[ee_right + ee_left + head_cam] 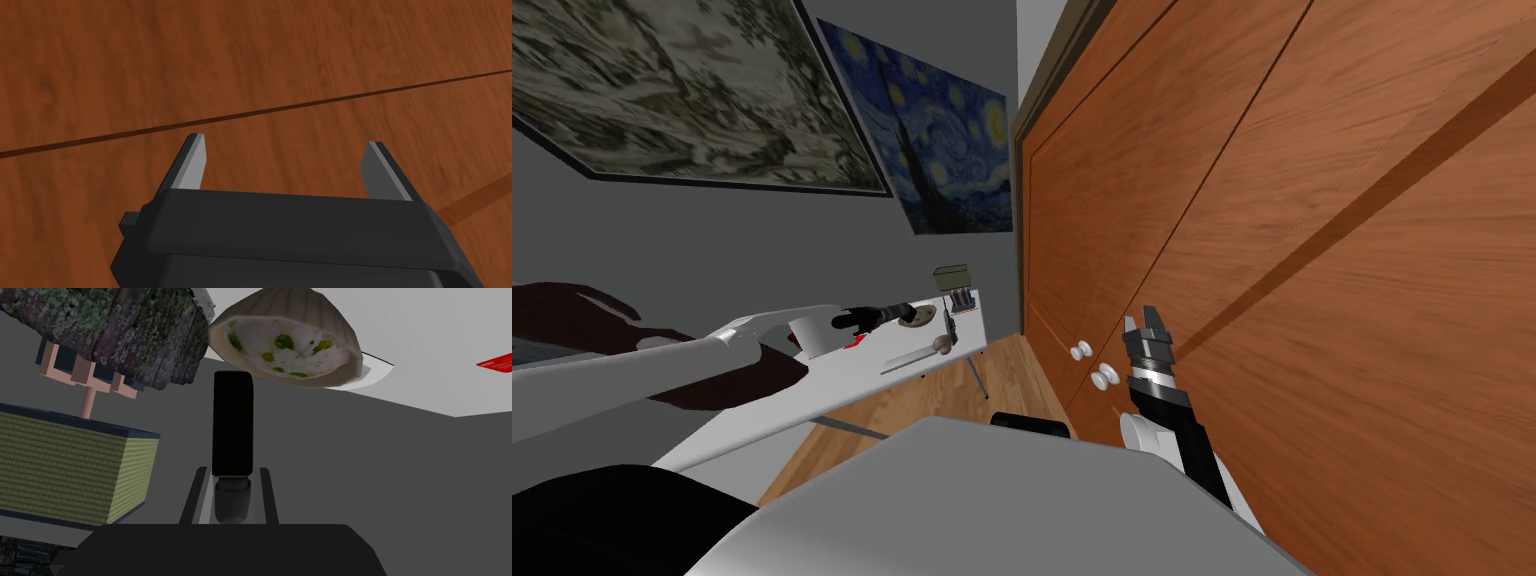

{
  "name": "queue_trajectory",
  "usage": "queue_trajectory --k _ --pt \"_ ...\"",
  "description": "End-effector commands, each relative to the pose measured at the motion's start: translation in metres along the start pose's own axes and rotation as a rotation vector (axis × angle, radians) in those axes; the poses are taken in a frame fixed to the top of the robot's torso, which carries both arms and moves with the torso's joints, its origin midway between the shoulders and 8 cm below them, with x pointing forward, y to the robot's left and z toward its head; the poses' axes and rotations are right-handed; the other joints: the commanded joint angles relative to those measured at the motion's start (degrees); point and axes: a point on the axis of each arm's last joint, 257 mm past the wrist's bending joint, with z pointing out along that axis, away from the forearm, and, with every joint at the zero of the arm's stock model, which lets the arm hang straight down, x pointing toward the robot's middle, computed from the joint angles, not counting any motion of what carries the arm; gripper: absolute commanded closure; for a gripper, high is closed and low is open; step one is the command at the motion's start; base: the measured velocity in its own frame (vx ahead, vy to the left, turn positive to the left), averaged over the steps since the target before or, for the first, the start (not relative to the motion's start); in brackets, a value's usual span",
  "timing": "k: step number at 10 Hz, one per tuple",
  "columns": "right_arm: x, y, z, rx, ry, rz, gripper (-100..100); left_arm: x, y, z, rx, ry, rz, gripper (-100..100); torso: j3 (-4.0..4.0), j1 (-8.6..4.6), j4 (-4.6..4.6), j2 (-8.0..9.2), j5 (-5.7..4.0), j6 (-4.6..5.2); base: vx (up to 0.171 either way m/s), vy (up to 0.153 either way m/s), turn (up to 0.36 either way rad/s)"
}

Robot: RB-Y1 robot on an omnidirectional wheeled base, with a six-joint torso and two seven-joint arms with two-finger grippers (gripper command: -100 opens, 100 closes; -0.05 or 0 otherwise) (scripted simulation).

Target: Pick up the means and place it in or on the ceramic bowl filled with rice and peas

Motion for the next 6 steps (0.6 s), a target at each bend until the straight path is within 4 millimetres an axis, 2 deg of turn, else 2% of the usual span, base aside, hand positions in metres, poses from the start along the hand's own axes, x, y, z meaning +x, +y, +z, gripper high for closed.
queue_trajectory --k 1,6 --pt "0.000 0.000 0.000 0.000 0.000 0.000 0 -0.005 0.005 -0.001 -0.017 0.005 0.002 100 0.00 0.00 0.00 0.00 0.00 0.00 -0.002 0.050 -0.117" --pt "0.000 0.000 0.000 0.000 0.000 0.000 0 -0.012 0.042 -0.005 -0.127 0.042 0.053 100 -0.20 0.37 -0.10 -0.31 0.06 -0.01 0.034 0.092 -0.168"
